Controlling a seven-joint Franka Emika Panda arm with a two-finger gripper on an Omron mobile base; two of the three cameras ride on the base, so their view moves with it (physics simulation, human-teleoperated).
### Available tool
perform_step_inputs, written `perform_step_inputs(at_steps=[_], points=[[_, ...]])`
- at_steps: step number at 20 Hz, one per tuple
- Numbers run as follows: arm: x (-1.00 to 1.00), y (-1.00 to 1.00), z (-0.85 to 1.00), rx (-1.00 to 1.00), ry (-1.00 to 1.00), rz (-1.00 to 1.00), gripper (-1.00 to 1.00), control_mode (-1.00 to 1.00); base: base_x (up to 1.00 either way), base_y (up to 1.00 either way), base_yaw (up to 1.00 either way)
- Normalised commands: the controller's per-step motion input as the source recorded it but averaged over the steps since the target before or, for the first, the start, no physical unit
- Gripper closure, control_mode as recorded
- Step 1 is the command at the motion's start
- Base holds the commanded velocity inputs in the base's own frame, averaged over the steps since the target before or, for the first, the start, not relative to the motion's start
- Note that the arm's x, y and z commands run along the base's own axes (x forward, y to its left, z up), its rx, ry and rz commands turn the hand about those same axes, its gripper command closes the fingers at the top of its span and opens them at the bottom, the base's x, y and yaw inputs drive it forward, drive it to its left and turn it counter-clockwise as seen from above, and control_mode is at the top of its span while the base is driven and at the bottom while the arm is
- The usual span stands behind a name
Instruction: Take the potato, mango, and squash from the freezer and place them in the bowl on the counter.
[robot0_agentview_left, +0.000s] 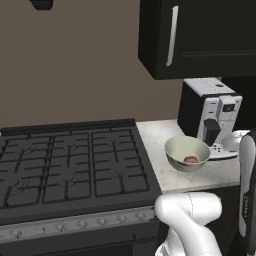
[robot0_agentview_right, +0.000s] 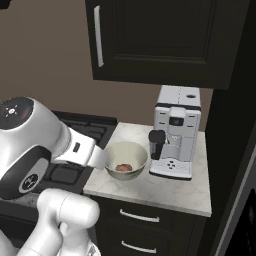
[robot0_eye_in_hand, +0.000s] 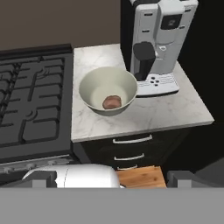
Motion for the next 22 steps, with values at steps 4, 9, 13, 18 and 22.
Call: perform_step_inputs(at_steps=[4,9,13,18,22], points=[[-0.39,0.05,0.19,0.0,-0.16,0.0,-1.0,-1.0,0.0,0.0,0.0],[-0.51,0.09,0.11,0.0,-0.17,0.0,-1.0,1.0,-0.2,0.03,0.0],[0.0,0.0,0.0,0.0,0.0,0.0,-1.0,1.0,-1.0,0.29,0.0],[0.0,0.0,0.0,0.0,0.0,0.0,-1.0,1.0,-1.0,0.32,0.0],[0.0,0.0,0.0,0.0,0.0,0.0,-1.0,1.0,-1.0,-0.18,-0.06]])
